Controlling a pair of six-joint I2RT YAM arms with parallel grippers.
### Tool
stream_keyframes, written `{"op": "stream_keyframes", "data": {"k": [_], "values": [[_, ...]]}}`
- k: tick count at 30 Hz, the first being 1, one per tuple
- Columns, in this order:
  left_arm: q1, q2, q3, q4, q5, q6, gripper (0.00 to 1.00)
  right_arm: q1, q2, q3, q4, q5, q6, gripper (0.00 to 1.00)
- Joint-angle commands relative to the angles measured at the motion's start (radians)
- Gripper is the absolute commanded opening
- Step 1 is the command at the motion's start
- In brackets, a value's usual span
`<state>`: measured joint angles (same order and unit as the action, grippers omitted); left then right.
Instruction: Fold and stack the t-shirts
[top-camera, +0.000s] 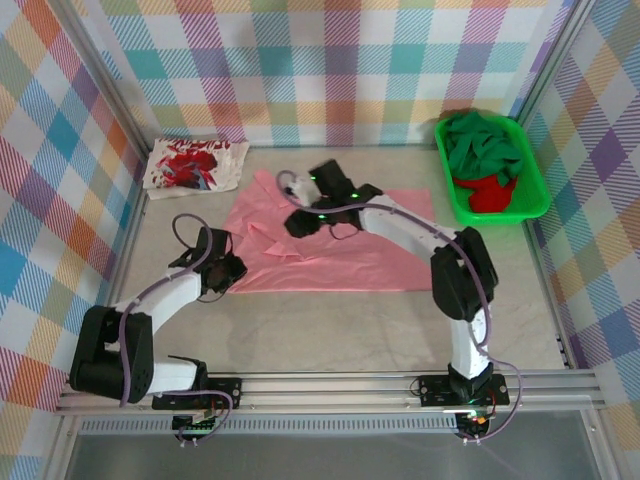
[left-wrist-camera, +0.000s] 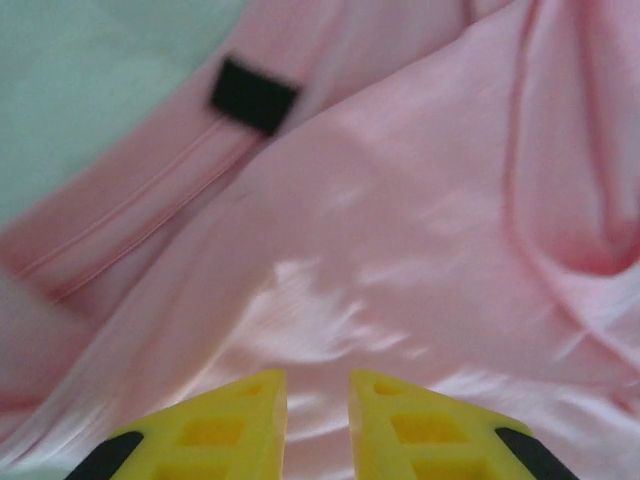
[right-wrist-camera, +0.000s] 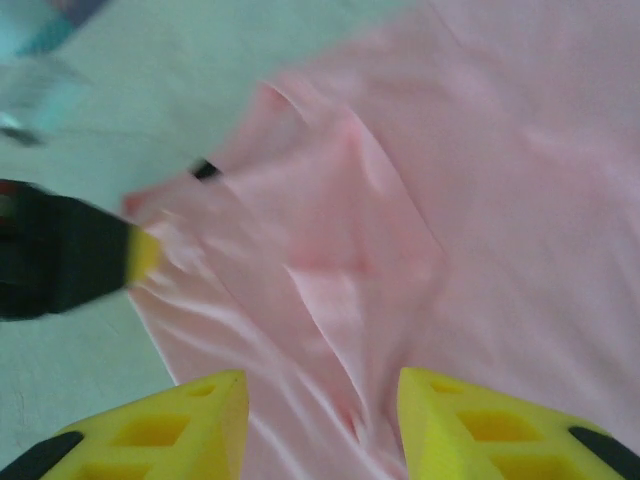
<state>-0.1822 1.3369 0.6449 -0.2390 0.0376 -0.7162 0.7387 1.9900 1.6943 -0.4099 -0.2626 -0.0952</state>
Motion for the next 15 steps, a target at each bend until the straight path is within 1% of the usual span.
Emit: {"op": "stream_keyframes", "data": {"k": [1,3,8,10,12,15], "values": [[0.028,0.035,0.011,0.057,0.03,0.024,0.22,0.065,0.135,0.117,-0.081,0.031,-0.257,0.44],[0.053,0.055,-0.011,0.06,0.041,0.007,0.22,0.093,0.194,0.188,-0.088,0.071,-0.31,0.44],[0.141,0.096,-0.066,0.072,0.105,-0.017,0.2,0.13,0.272,0.244,-0.064,0.03,-0.458,0.4],[0.148,0.109,-0.067,0.075,0.115,-0.008,0.2,0.137,0.306,0.266,-0.056,0.014,-0.505,0.4],[0.149,0.12,-0.064,0.08,0.123,-0.005,0.2,0.139,0.362,0.331,-0.088,0.003,-0.534,0.4],[0.15,0.127,-0.065,0.079,0.124,0.0,0.18,0.139,0.458,0.459,-0.17,0.039,-0.564,0.4]]}}
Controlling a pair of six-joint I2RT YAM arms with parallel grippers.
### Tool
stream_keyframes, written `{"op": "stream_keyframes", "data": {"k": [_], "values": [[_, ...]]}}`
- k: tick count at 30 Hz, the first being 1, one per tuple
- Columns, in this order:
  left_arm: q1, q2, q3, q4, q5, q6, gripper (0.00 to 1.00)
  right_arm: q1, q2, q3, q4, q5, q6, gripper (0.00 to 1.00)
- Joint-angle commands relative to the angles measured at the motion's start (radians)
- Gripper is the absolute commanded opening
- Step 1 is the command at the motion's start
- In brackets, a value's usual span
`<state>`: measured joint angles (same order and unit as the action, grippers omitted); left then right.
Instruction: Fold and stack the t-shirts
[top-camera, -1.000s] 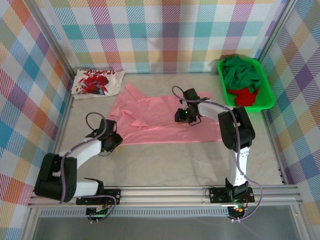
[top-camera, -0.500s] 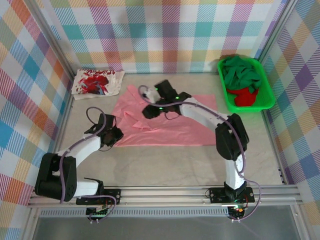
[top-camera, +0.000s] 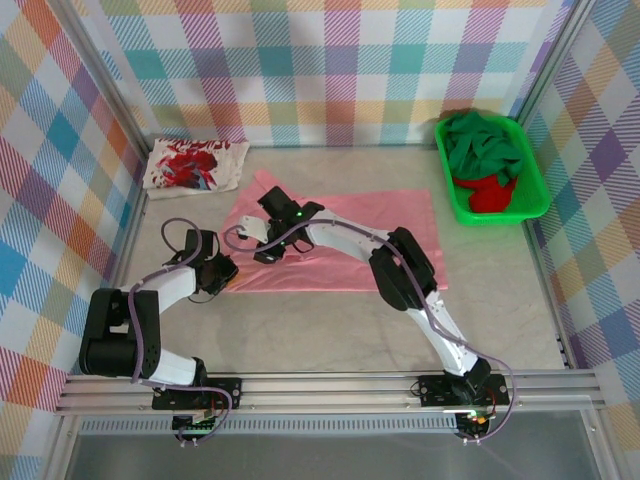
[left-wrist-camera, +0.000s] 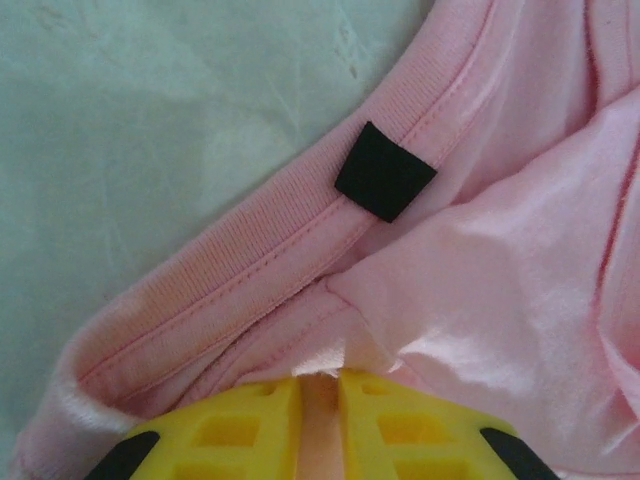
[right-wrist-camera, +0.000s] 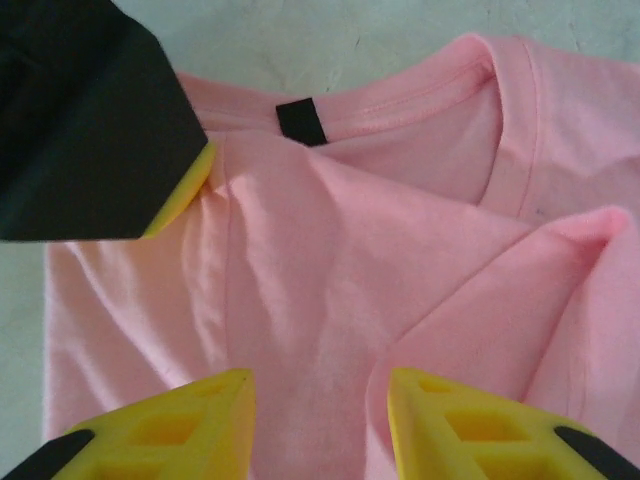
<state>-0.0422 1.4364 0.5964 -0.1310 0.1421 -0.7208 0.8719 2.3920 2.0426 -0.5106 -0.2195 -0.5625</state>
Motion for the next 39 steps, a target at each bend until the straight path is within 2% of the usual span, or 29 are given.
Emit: {"op": "stream_keyframes", "data": {"k": [1,3,9,14,17,20,30,39], "values": [[0.01,0.026,-0.016,-0.033,0.019,0.007,0.18,0.006,0.082,0.153,-0.097,0.006,-0.106,0.41],[0.01,0.018,-0.016,-0.043,0.013,0.013,0.18,0.006,0.117,0.198,-0.139,0.02,-0.129,0.41],[0.014,0.019,-0.01,-0.058,0.011,0.023,0.18,0.006,0.121,0.182,-0.162,0.02,-0.167,0.41],[0.014,0.006,-0.012,-0.079,0.004,0.018,0.18,0.009,0.089,0.105,-0.146,0.015,-0.188,0.42],[0.014,-0.018,-0.009,-0.112,-0.011,0.023,0.18,0.009,0.094,0.099,-0.141,0.019,-0.201,0.36],[0.014,-0.032,-0.006,-0.139,-0.022,0.027,0.18,0.008,0.108,0.118,-0.144,0.021,-0.212,0.21],[0.015,-0.037,-0.014,-0.183,-0.038,0.038,0.19,0.005,0.093,0.124,-0.12,0.045,-0.213,0.0],[0.014,-0.044,-0.017,-0.197,-0.051,0.042,0.19,-0.033,0.08,0.144,-0.098,0.025,-0.159,0.0]]}}
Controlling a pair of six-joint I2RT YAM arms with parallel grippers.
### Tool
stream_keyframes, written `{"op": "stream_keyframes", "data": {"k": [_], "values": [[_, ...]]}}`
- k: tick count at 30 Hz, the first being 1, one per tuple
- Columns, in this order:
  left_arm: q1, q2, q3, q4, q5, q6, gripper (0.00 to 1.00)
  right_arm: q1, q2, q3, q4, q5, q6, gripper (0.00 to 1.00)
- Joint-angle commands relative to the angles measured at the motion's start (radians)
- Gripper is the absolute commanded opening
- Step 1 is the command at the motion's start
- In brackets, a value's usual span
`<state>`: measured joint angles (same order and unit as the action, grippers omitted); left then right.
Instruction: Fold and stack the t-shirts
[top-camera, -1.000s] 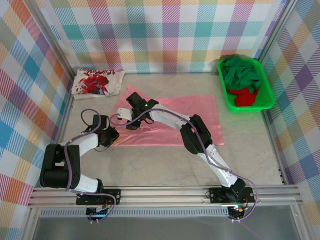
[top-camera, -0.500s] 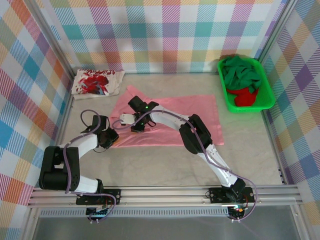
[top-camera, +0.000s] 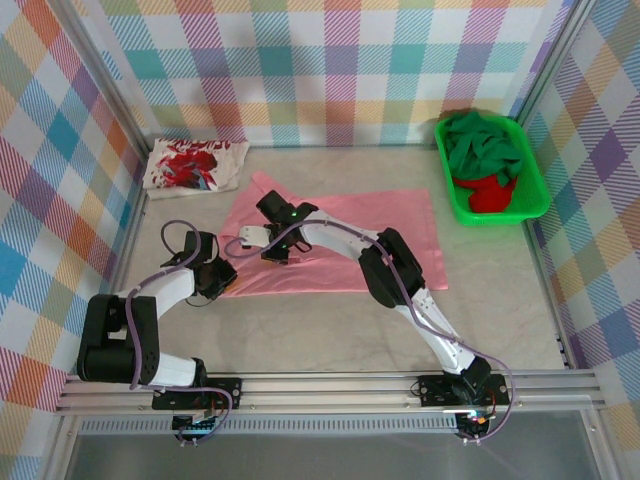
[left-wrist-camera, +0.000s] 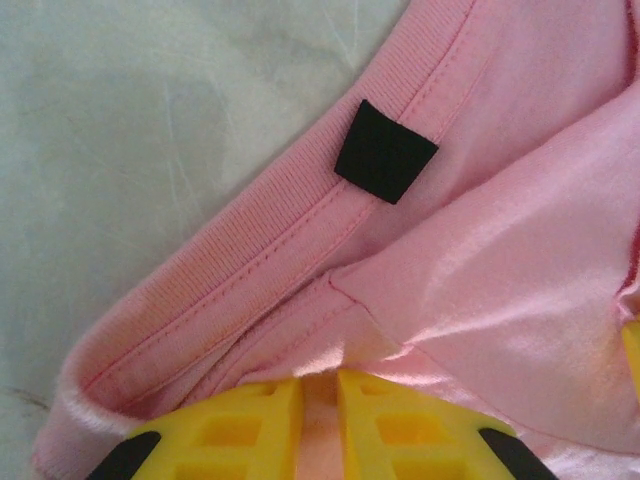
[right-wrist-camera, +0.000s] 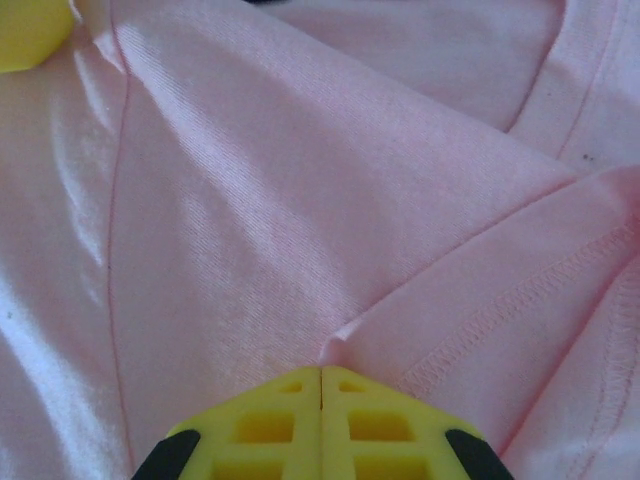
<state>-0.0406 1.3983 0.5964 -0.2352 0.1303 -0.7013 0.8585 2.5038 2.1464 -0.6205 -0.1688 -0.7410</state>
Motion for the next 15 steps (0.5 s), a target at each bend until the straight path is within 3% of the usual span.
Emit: {"op": "stream_keyframes", "data": {"k": [1,15], "values": [[0.013,-0.008,-0.017,-0.093,-0.041,0.022,0.19,-0.022,-0.031,0.043,0.011,-0.026,0.021,0.0],[0.013,-0.007,-0.027,-0.095,-0.062,0.023,0.19,-0.076,0.001,0.126,0.008,-0.045,0.034,0.0]]}}
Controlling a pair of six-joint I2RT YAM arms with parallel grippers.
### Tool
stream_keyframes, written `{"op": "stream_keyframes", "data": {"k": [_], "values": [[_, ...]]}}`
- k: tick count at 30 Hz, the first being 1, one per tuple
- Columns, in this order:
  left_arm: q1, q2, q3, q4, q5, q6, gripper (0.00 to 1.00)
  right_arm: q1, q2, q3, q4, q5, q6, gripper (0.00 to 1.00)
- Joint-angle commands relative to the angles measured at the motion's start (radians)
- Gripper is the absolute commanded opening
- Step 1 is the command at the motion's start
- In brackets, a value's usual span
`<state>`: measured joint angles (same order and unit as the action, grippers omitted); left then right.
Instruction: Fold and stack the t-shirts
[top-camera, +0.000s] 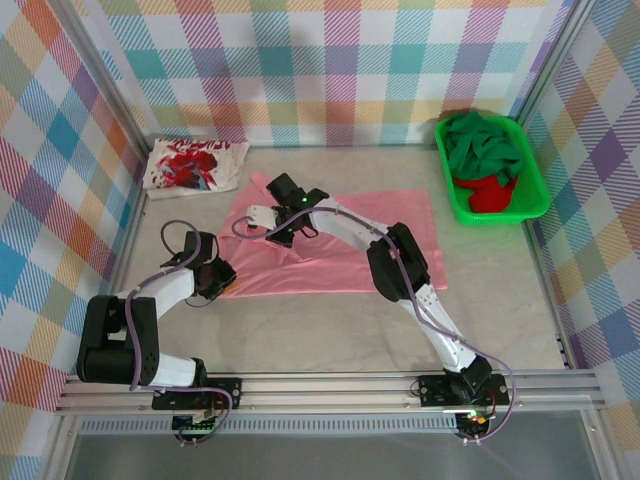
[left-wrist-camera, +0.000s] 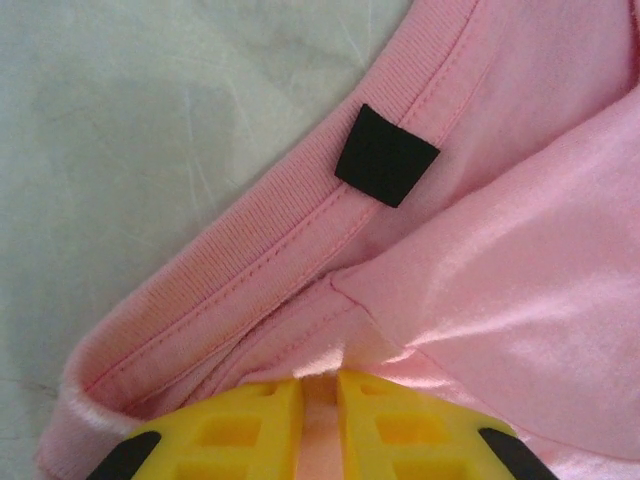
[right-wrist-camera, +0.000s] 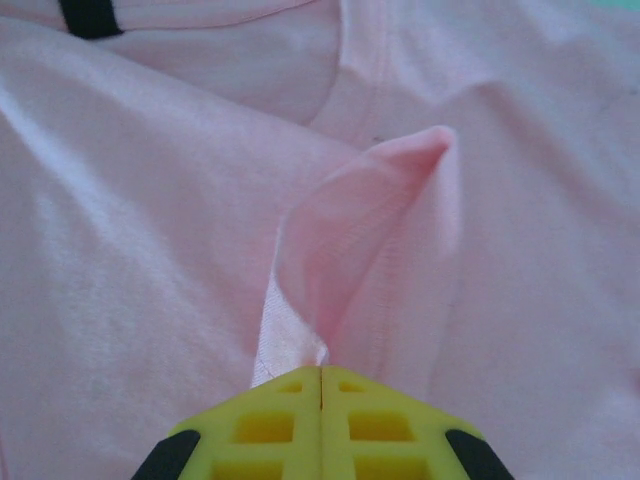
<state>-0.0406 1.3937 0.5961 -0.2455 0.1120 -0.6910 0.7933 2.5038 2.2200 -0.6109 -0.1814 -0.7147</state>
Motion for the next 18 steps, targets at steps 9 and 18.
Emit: {"op": "stream_keyframes", "data": {"k": [9,18], "values": [[0.013,-0.003,-0.027,-0.094,-0.06,0.012,0.19,-0.043,0.033,0.106,-0.02,-0.001,0.018,0.0],[0.013,-0.019,-0.039,-0.104,-0.081,0.003,0.19,-0.073,0.033,0.083,-0.041,0.041,0.043,0.06]]}}
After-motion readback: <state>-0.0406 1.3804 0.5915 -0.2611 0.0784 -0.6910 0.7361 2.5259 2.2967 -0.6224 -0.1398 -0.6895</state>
